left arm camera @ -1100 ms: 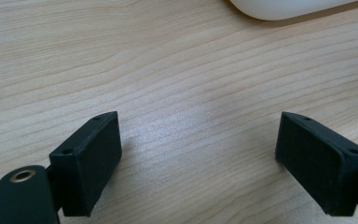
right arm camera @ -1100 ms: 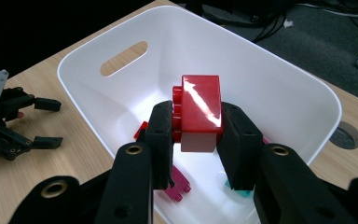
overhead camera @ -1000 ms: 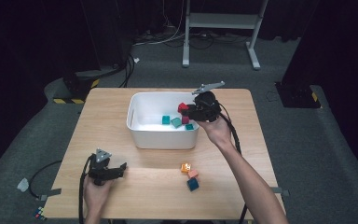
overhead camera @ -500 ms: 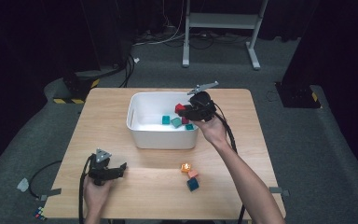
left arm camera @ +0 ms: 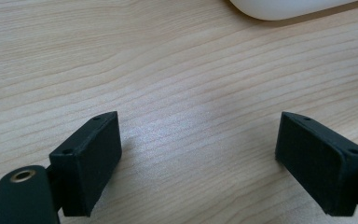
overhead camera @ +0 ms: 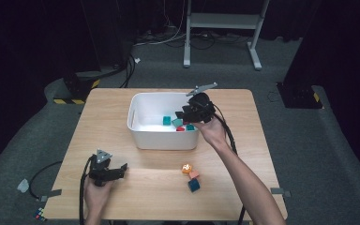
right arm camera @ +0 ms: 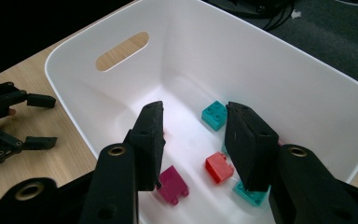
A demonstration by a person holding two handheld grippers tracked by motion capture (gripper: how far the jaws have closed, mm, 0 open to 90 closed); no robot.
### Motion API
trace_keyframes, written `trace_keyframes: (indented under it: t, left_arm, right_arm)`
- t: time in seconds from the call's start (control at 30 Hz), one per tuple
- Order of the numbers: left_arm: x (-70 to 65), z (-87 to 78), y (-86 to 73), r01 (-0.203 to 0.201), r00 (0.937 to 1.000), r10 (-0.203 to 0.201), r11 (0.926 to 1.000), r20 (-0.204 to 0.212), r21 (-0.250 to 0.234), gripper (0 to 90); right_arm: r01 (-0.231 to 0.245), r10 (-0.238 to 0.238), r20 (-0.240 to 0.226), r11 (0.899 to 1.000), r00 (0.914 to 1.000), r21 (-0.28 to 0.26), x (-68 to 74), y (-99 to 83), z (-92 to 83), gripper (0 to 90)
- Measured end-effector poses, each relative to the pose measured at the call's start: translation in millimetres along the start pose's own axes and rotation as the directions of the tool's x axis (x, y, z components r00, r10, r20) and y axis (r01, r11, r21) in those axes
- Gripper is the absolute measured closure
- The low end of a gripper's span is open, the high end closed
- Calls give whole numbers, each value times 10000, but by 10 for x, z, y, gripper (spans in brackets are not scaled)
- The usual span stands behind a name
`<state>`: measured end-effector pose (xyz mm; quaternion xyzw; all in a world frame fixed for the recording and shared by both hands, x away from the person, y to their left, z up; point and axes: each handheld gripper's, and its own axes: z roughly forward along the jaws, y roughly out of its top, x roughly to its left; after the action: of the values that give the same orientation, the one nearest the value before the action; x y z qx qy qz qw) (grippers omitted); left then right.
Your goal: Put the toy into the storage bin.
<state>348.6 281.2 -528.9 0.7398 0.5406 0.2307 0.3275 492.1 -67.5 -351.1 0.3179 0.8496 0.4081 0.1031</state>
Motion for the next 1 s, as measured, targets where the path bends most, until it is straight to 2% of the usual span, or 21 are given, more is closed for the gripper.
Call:
trace_keyframes:
  t: [0.3, 0.6, 1.0]
  left_arm:
    - [0, 0, 0, -1, 10000, 1, 10000, -1, -2, 145]
    - [0, 0, 0, -8, 10000, 8, 10000, -3, 2, 145]
    - [-1, 1, 0, -11, 10000, 11, 10000, -7, 3, 144]
  right_arm:
    - [-93, 95, 48, 9990, 9999, -448, 23, -114, -179, 502]
    - [-346, 375, 270, 9945, 9989, -983, 11, -336, -418, 463]
    - [-515, 568, 321, 9876, 9979, -1482, 54, -678, -608, 443]
